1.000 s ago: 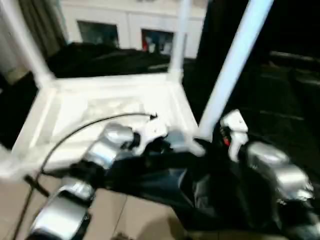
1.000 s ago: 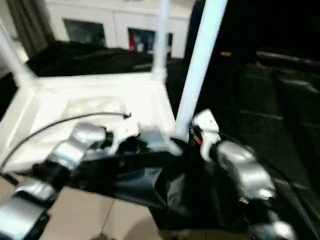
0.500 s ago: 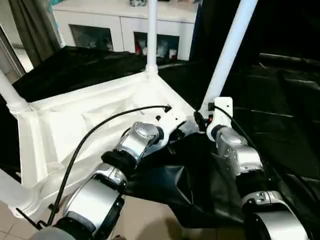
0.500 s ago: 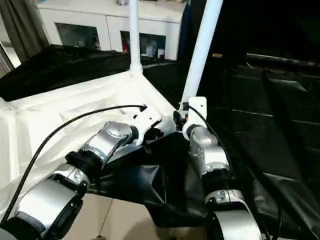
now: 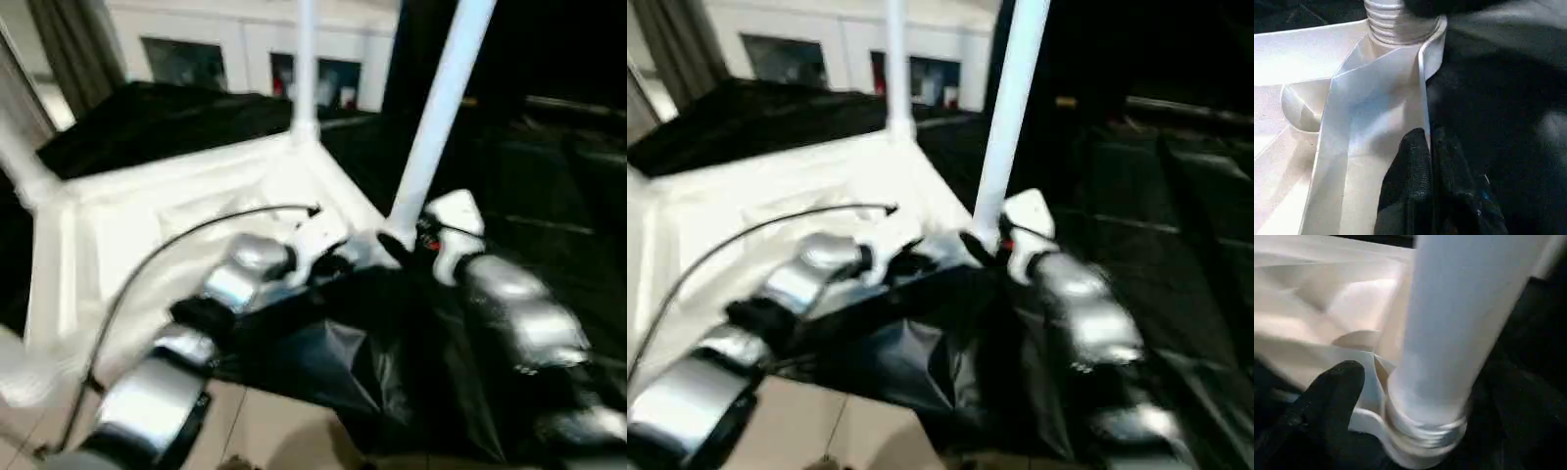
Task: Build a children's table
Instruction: Rotate leg to tighten
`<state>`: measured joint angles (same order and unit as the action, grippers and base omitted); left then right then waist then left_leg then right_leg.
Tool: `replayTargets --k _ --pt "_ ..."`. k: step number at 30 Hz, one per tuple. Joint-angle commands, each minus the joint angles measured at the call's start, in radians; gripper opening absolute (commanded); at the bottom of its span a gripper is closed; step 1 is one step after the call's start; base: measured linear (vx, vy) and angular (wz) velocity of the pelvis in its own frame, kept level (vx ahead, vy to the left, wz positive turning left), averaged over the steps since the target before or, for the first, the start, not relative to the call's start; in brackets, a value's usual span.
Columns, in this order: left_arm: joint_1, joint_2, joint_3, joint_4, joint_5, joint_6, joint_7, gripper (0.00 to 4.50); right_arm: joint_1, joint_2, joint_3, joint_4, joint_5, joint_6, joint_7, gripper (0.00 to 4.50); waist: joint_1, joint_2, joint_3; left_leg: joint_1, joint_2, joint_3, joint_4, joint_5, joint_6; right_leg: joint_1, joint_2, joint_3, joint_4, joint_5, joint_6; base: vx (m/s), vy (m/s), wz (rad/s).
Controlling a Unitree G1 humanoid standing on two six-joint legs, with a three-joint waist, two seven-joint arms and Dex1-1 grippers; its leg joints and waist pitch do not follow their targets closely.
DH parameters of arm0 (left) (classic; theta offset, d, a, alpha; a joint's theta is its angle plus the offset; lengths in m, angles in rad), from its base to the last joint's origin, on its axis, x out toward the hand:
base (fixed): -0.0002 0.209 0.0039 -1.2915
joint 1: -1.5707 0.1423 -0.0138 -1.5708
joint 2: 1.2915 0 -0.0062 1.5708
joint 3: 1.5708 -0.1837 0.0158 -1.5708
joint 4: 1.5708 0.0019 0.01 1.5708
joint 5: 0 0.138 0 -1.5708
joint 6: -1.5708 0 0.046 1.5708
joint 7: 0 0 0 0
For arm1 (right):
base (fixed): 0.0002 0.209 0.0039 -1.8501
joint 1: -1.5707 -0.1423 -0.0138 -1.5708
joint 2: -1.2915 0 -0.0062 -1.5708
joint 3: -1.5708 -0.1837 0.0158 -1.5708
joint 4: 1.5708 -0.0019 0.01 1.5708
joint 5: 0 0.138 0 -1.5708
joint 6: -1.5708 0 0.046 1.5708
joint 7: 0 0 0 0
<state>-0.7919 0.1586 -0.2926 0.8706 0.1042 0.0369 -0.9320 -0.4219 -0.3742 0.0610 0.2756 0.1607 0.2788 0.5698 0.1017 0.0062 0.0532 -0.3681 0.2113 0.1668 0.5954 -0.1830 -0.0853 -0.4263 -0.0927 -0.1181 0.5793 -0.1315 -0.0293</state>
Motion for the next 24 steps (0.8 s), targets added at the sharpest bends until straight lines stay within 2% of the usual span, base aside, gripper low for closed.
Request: replayTargets --k 1,4,6,7,8,9,13,17,20,24 --pt "0.005 0.007 -0.017 -0.109 -0.055 -0.065 -0.11 0.0 0.04 -0.064 0.038 -0.092 0.029 0.023 0.121 4.44 0.004 -0.005 -0.086 0.005 0.016 0.005 -0.057 -0.106 0.145 0.084 -0.055 0.051 -0.04 -0.106 -0.224 0.0 0.0 0.0" --pt "0.032 0.041 -0.038 -0.162 -0.068 -0.074 -0.191 0.0 0.071 -0.125 0.044 -0.147 0.05 0.038 0.202 4.44 0.014 0.0 -0.081 0.011 0.02 0.008 -0.061 -0.163 0.118 0.078 -0.055 0.053 -0.051 -0.177 -0.214 0.0 0.0 0.0" --pt "0.051 0.062 -0.045 -0.203 -0.08 -0.07 -0.239 0.0 0.093 -0.169 0.049 -0.186 0.077 0.06 0.276 4.44 0.016 -0.001 -0.077 0.013 0.021 0.008 -0.064 -0.198 0.097 0.077 -0.054 0.052 -0.057 -0.233 -0.201 0.0 0.0 0.0" --pt "0.065 0.075 -0.049 -0.233 -0.089 -0.064 -0.27 0.0 0.103 -0.192 0.055 -0.203 0.082 0.068 0.318 4.44 0.017 -0.002 -0.073 0.019 0.021 0.01 -0.066 -0.23 0.082 0.072 -0.055 0.052 -0.067 -0.297 -0.185 0.0 0.0 0.0" --pt "0.069 0.079 -0.049 -0.241 -0.092 -0.061 -0.279 0.0 0.104 -0.197 0.057 -0.205 0.079 0.069 0.324 4.44 0.017 -0.002 -0.073 0.019 0.021 0.01 -0.066 -0.23 0.082 0.072 -0.055 0.052 -0.067 -0.297 -0.185 0.0 0.0 0.0" --pt "0.076 0.084 -0.05 -0.256 -0.098 -0.052 -0.294 0.0 0.105 -0.201 0.062 -0.206 0.078 0.069 0.335 4.44 0.017 -0.003 -0.07 0.019 0.021 0.008 -0.069 -0.242 0.069 0.07 -0.056 0.052 -0.072 -0.346 -0.166 0.0 0.0 0.0" --pt "0.097 0.1 -0.049 -0.3 -0.106 -0.033 -0.327 0.0 0.108 -0.221 0.09 -0.209 0.073 0.077 0.368 4.44 0.015 -0.006 -0.069 0.016 0.019 0.005 -0.07 -0.242 0.056 0.072 -0.057 0.05 -0.077 -0.399 -0.137 0.0 0.0 0.0" --pt "0.102 0.108 -0.047 -0.316 -0.105 -0.023 -0.327 0.0 0.102 -0.219 0.09 -0.208 0.079 0.091 0.38 4.44 0.013 -0.01 -0.071 0.009 0.016 0.004 -0.069 -0.22 0.057 0.074 -0.057 0.049 -0.077 -0.417 -0.111 0.0 0.0 0.0" --pt "0.105 0.11 -0.046 -0.324 -0.104 -0.017 -0.329 0.0 0.099 -0.218 0.088 -0.208 0.08 0.098 0.387 4.18 0.013 -0.01 -0.072 0.009 0.016 0.004 -0.068 -0.203 0.06 0.073 -0.056 0.049 -0.076 -0.403 -0.113 0.0 0.0 0.0" --pt "0.107 0.112 -0.041 -0.329 -0.1 -0.011 -0.331 0.0 0.094 -0.221 0.088 -0.197 0.081 0.099 0.394 3.81 0.014 -0.007 -0.076 0.007 0.017 0.004 -0.066 -0.176 0.066 0.074 -0.054 0.051 -0.066 -0.332 -0.136 0.0 0.0 0.0"
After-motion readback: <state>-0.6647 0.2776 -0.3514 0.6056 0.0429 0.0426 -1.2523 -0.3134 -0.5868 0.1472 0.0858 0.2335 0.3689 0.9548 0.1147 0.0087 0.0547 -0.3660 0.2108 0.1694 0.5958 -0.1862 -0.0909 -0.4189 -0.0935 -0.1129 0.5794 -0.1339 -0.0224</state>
